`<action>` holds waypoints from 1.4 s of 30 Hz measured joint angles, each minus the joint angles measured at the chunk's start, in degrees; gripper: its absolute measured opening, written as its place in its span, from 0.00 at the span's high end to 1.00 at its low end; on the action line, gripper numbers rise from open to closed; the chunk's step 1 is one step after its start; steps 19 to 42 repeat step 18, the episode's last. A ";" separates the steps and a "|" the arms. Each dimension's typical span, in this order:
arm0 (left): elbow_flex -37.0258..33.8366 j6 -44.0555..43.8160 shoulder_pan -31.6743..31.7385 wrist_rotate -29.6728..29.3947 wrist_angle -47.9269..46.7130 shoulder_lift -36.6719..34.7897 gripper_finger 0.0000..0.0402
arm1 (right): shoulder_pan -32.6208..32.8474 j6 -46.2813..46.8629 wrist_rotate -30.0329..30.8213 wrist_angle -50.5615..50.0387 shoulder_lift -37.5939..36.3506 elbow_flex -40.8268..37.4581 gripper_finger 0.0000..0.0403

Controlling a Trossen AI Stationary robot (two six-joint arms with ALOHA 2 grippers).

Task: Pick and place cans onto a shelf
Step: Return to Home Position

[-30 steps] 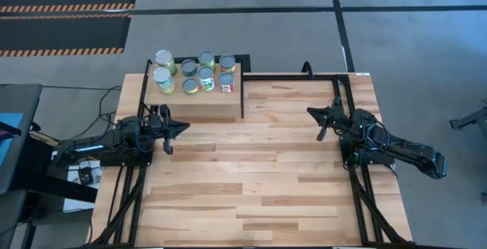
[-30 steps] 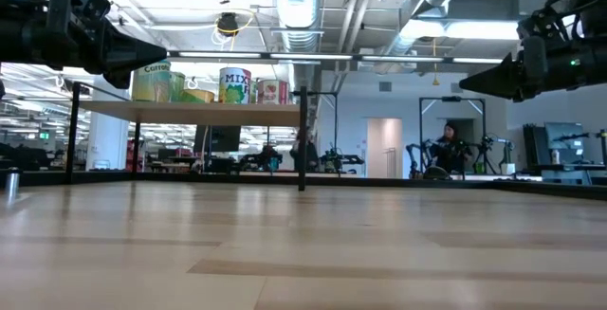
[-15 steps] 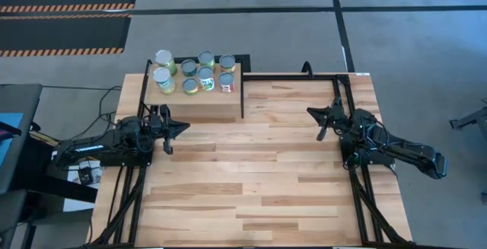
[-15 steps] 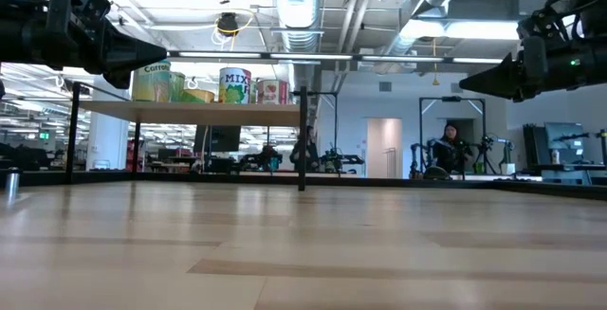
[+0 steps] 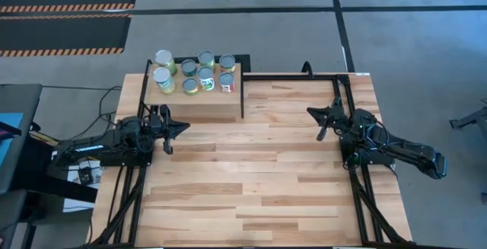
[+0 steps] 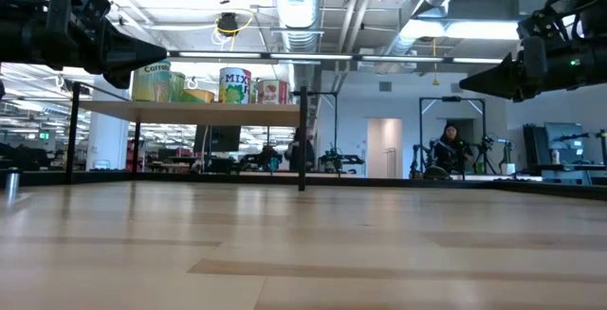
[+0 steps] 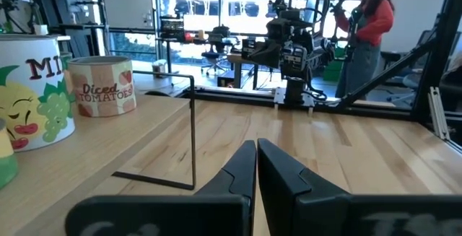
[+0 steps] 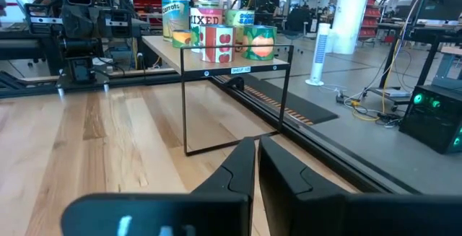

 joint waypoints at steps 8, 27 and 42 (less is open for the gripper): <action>0.00 0.15 0.01 0.00 0.00 0.00 0.99 | 0.00 0.02 0.00 0.00 0.00 0.00 0.89; 0.00 0.15 0.00 0.01 0.00 0.01 0.99 | 0.00 0.02 0.00 0.00 0.00 0.00 0.89; 0.00 0.15 0.00 0.01 0.00 0.01 0.99 | 0.00 0.02 0.00 0.00 0.00 0.00 0.89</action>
